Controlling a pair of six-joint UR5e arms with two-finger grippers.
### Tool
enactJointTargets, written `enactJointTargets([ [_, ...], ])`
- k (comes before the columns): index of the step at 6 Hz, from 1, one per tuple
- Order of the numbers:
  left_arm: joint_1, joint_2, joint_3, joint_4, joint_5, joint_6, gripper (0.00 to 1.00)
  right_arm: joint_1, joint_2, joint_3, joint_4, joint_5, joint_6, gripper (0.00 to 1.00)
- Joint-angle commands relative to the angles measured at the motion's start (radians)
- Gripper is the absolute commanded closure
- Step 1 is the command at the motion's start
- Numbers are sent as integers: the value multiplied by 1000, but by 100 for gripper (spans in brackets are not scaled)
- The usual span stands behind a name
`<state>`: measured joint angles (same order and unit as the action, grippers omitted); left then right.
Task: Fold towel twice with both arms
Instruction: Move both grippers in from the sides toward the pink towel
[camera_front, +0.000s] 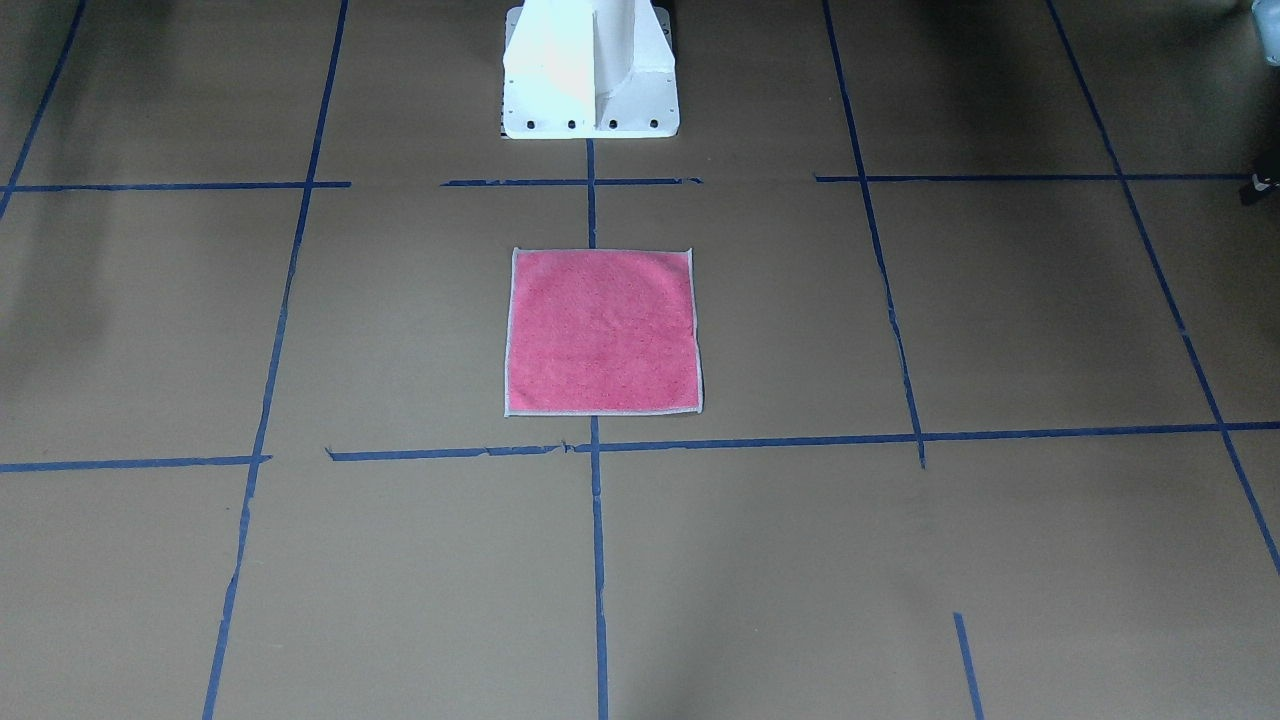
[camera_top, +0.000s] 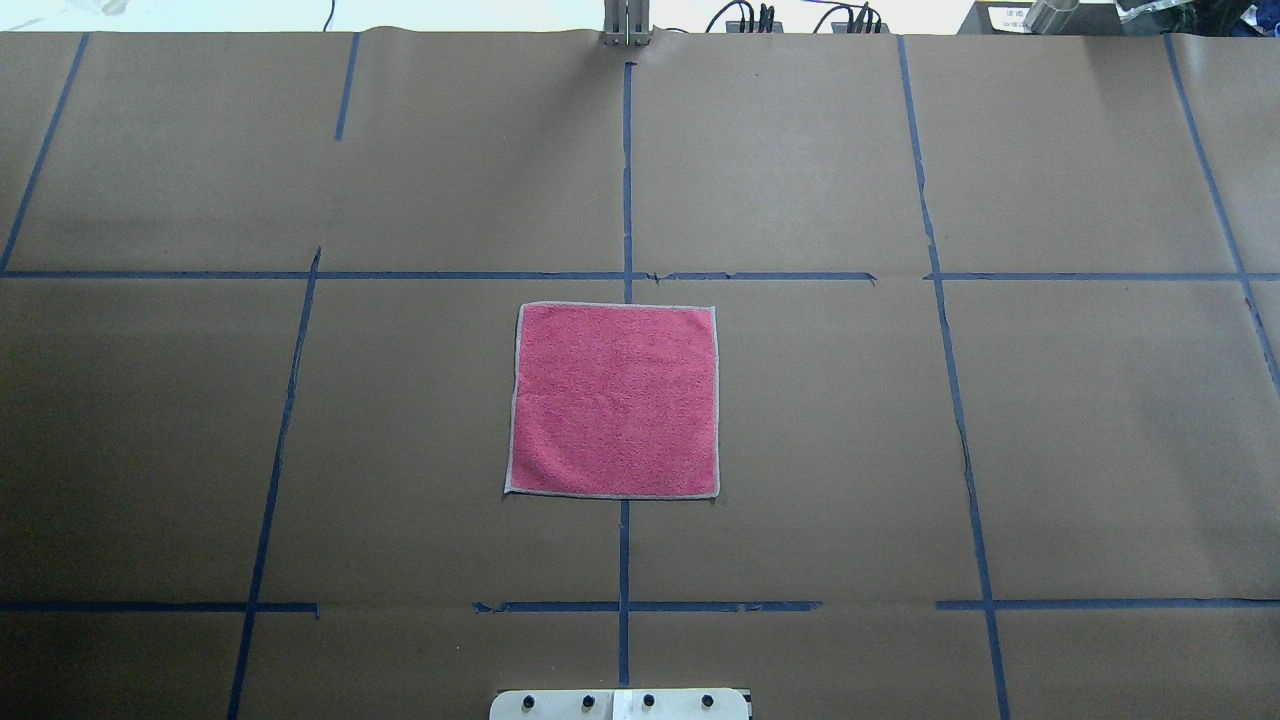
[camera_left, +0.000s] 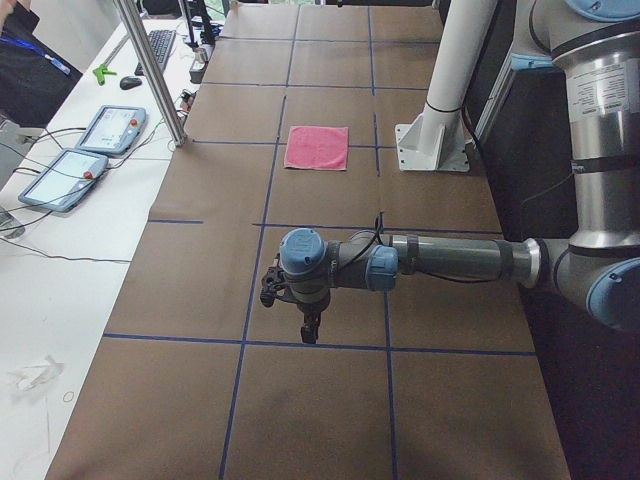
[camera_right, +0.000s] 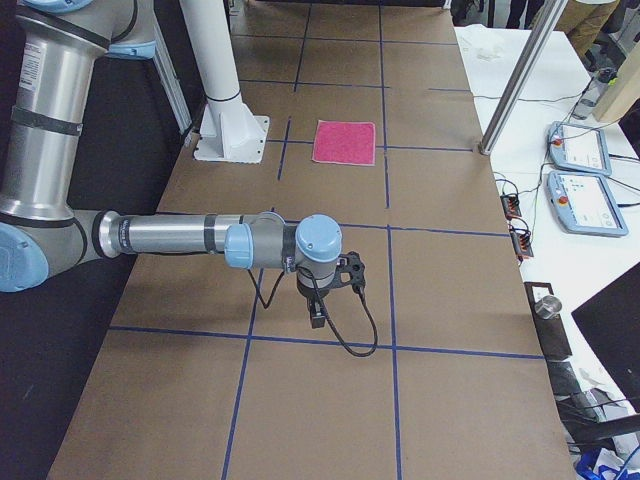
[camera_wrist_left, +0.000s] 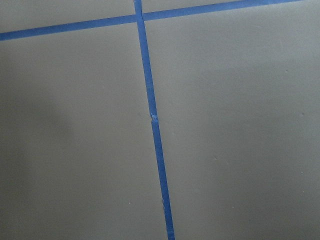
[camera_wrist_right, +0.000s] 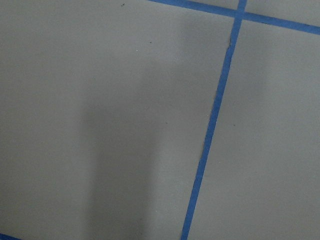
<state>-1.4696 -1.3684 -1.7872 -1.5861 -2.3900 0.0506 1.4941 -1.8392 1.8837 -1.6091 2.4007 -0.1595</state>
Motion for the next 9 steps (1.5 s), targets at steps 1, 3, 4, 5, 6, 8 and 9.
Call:
enactJointTargets([
  [1,5,-5,-1,-2,2,-2,0,-5,5,0,2,-2,2,0],
  [3,29,-53,-15,2,11,-9,0,-31,58,9,21,-2,18,0],
  [4,29,-169,0,-3,6,-9,0,-53,107,12,38,0,123,0],
  [5,29,-239,5,12,-1,-11,0,-89,161,26,38,0,247,1],
  [6,37,-247,0,-3,-2,-11,0,-169,210,64,40,-3,417,1],
  [8,204,-285,-98,0,2,-134,0,-392,325,104,111,-64,790,0],
  [9,298,-351,-124,0,11,-363,0,-499,336,104,230,-163,975,0],
])
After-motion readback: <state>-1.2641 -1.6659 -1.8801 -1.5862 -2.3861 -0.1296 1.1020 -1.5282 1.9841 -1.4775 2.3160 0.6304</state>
